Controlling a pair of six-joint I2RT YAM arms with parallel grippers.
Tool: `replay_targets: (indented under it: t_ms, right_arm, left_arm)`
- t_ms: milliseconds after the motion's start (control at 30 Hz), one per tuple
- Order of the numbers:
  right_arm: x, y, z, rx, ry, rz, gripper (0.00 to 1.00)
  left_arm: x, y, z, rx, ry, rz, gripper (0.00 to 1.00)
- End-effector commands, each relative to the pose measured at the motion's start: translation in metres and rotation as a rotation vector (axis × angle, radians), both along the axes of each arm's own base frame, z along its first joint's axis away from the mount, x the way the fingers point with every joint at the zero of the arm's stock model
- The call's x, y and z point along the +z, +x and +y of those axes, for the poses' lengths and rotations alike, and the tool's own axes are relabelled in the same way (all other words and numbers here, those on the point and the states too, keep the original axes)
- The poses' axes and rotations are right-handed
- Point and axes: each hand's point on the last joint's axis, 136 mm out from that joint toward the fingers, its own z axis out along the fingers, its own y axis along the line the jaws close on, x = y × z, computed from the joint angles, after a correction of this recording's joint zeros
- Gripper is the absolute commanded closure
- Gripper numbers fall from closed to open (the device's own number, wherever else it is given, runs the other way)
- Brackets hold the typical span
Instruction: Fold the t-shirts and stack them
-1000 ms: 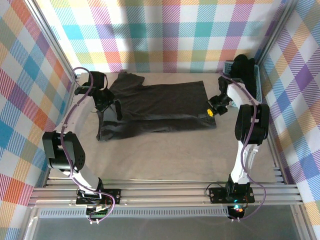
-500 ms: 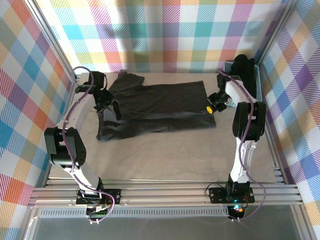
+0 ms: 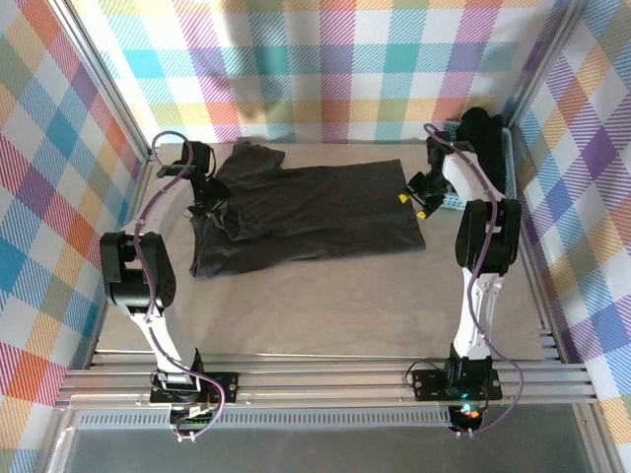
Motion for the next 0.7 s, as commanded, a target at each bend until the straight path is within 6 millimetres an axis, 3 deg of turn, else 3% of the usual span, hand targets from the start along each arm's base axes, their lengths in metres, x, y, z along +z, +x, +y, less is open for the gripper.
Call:
replay_targets:
  t_ms: [0, 100, 267, 467, 667]
  right_arm:
    - [0.023, -0.03, -0.003, 0.066, -0.029, -0.023, 0.43]
    - [0.009, -0.062, 0.003, 0.073, 0.011, 0.009, 0.46]
    - [-0.004, -0.093, 0.009, 0.072, 0.07, 0.014, 0.46]
    - [-0.03, -0.104, 0.003, -0.041, 0.21, 0.005, 0.42]
    - [-0.036, -0.097, -0.001, -0.053, 0.22, -0.016, 0.41]
  left_arm:
    - [0.009, -0.054, 0.009, 0.055, -0.007, 0.046, 0.39]
    - [-0.017, -0.109, 0.011, 0.077, -0.001, 0.185, 0.41]
    - [-0.046, -0.151, 0.022, 0.152, -0.045, 0.252, 0.41]
    - [-0.079, -0.165, 0.035, 0.233, -0.114, 0.288, 0.38]
    - [-0.097, -0.166, 0.043, 0.258, -0.086, 0.325, 0.37]
